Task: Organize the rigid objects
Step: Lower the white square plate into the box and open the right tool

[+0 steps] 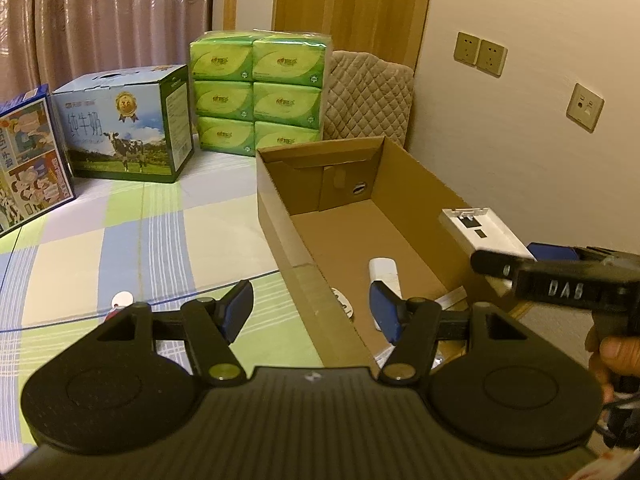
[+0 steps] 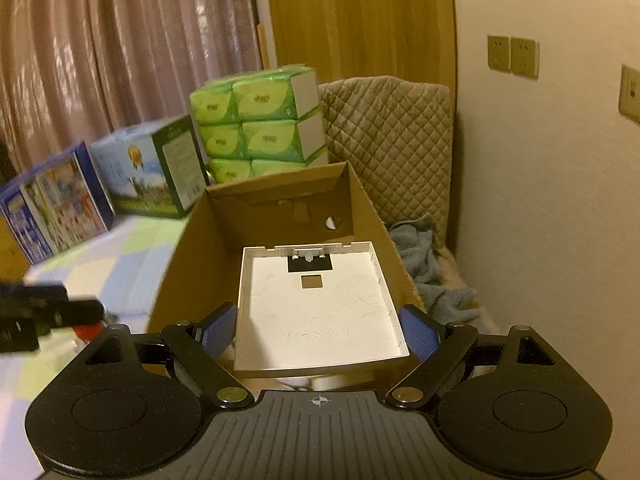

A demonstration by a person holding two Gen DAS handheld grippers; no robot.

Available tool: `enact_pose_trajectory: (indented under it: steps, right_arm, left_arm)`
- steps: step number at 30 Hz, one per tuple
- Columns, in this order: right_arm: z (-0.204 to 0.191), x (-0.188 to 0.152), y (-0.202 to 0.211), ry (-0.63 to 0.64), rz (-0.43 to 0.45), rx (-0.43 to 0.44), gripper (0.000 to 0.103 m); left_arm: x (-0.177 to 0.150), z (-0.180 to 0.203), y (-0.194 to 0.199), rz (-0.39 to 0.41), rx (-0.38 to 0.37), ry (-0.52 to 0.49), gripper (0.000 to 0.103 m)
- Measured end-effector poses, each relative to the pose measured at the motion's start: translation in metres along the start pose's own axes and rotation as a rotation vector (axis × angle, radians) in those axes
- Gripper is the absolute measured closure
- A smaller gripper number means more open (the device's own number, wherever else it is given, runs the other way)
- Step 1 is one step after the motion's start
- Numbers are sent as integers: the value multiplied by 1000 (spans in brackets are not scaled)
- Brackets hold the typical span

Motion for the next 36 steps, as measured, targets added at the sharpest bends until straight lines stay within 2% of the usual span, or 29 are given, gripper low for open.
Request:
enact_pose_trajectory:
  steps: [4,8,14,18,27,36]
  right_arm:
    - [2,10,-4,-104,27,66,19]
    - [8,11,-6,-156,12,67,18]
    - [11,-2,-1,-150,-27,40,18]
    - [5,-6,8,-126,-22,32,18]
    - [-31,-9,30,-45,-14,39,18]
    - [-71,-16,44,1,-22,74,18]
  left_arm:
    - [-3,-5,0,-6,7,12,44]
    - [-8,-12,1,-12,16,15,44]
    - [-19,-21,5,-25,27,31,44]
    - [-24,-24,12,-24,35,38,44]
    - [-32,-35,39,-10,49,53,44]
    - [-48,-66,73,4,95,101,43]
Point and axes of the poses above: each gripper's, at about its wrist camera, not at the fingertips, and y roughly against the way its jaws point, z to its right, x to its top, the point moved 9 cm from there along -y, roughly the way its jaws point, and after that the axes turned 1 degree about -x, right-handed, at the moved point
